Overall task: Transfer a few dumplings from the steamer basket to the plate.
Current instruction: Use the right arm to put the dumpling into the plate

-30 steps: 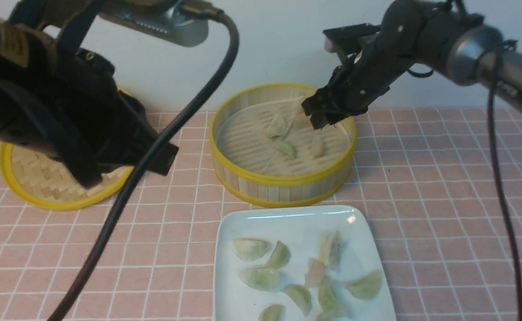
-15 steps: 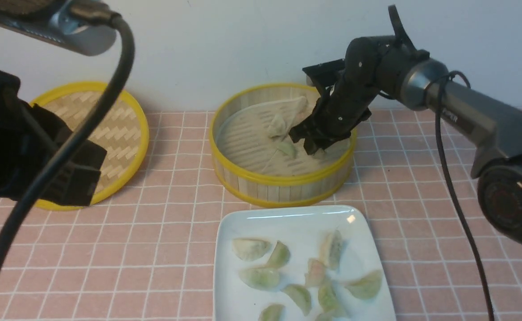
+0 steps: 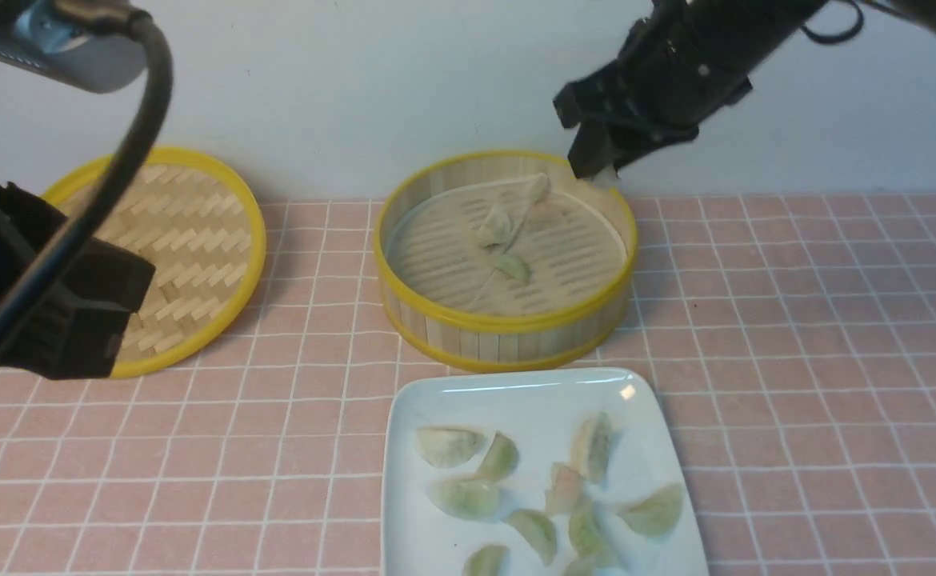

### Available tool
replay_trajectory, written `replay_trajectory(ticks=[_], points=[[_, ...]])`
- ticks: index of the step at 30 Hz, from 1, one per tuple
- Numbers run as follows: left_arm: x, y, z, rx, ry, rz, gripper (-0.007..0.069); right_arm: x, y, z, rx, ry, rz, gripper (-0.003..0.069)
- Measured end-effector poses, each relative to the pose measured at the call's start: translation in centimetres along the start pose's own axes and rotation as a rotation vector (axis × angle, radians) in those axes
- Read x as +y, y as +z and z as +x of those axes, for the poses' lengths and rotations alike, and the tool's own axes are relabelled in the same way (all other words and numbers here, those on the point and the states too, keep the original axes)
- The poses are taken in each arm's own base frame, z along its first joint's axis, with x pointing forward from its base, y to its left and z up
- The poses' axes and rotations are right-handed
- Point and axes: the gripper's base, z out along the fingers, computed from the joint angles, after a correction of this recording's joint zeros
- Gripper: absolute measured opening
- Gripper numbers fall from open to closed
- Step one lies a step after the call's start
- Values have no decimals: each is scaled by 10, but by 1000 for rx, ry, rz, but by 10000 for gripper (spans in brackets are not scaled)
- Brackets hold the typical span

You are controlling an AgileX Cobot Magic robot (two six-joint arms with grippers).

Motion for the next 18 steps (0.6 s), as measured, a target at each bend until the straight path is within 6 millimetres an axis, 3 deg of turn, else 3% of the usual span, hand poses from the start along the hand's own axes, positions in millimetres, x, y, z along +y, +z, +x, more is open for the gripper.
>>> replay_trajectory(ticks=[2,5,8,11,13,14,18], points=[[0,-3,1,-8,0,1,-6,6,13,23,92,8,-16,169],[0,-4,1,-11,0,1,-6,9,66,67,271,22,-15,169],[0,-4,1,-11,0,1,-6,9,91,78,300,33,-13,172],[0,-4,1,-11,-1,2,-6,10,119,81,281,55,-23,272],[0,-4,1,-11,-1,2,-6,10,122,81,272,58,-25,321],[0,-4,1,-13,-1,2,-6,9,123,80,263,60,-24,394],[0,-4,-1,-29,-1,4,-6,13,113,69,263,37,-29,544]])
